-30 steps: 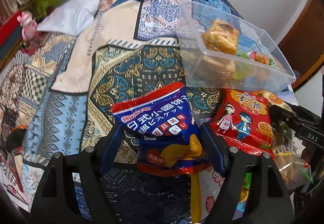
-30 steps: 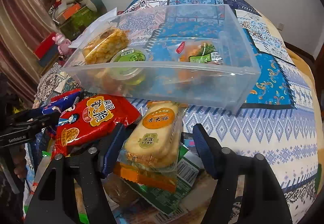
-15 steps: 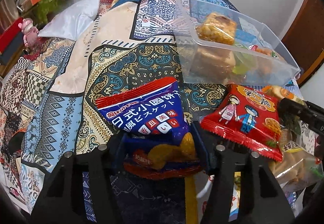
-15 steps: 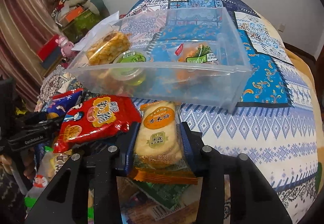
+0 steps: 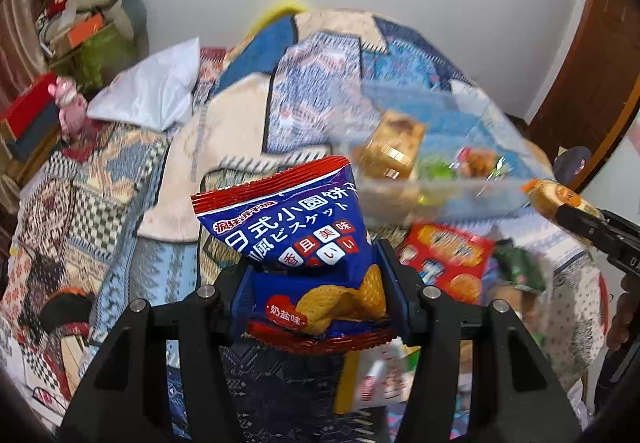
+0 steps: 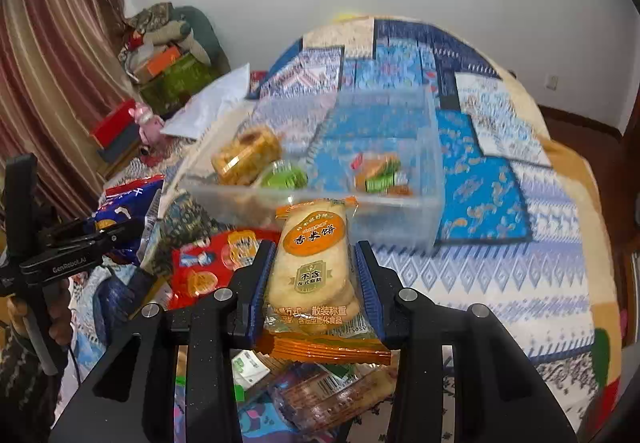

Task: Organize snacks
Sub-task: 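Place both packs into the clear box and open both tools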

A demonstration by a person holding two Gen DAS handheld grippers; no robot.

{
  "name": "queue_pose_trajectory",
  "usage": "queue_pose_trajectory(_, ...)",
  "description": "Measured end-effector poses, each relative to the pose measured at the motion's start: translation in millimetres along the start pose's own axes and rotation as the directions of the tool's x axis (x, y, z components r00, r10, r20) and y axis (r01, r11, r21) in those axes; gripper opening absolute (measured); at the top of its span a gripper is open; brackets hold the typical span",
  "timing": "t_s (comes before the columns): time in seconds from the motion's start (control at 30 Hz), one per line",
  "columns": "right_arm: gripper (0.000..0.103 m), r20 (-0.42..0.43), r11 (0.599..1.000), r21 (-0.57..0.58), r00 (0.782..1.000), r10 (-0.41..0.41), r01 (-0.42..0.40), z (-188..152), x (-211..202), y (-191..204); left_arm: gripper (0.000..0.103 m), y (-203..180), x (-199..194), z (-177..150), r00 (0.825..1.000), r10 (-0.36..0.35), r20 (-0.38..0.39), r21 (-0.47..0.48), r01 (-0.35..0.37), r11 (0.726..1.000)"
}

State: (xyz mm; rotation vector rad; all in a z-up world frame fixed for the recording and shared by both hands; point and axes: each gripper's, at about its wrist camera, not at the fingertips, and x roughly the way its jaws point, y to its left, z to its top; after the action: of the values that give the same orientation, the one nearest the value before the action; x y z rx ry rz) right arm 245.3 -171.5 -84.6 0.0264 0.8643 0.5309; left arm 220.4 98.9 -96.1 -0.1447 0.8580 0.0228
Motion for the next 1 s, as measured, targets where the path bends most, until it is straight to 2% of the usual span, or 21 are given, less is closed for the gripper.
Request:
queue_pose_trajectory(0.2, 0.037, 0.063, 1.0, -0.003, 0.998, -0.005, 0.006, 19.1, -10.6, -2.1, 0.055, -28.4, -11.4, 28.9, 0.997, -0.053, 0.053, 0.042, 0.051, 0.998)
queue_pose_trajectory(0.47, 0.037, 0.106, 1.0, 0.009, 0.994, -0.015, 0.014, 40.0, -3.2, -10.9, 0.055, -71.3, 0.2, 58.1, 0.99, -0.121, 0.072, 0.11, 0.113, 0.988)
queue_pose_trajectory(0.73, 0.037, 0.095, 1.0, 0.013, 0.995, -0.025, 0.024, 53.1, 20.7, -26.2, 0.056, -102.5, 40.4, 78.9, 0.986, -0.162, 0.032, 0.147, 0.156, 0.977)
queue_pose_trajectory(1.0, 0.037, 0.065, 0.999, 0.014, 0.997, -0.038, 0.038, 58.4, 46.4, -41.0, 0.056, -125.2, 86.6, 88.2, 0.985, -0.169, -0.033, 0.173, 0.172, 0.97)
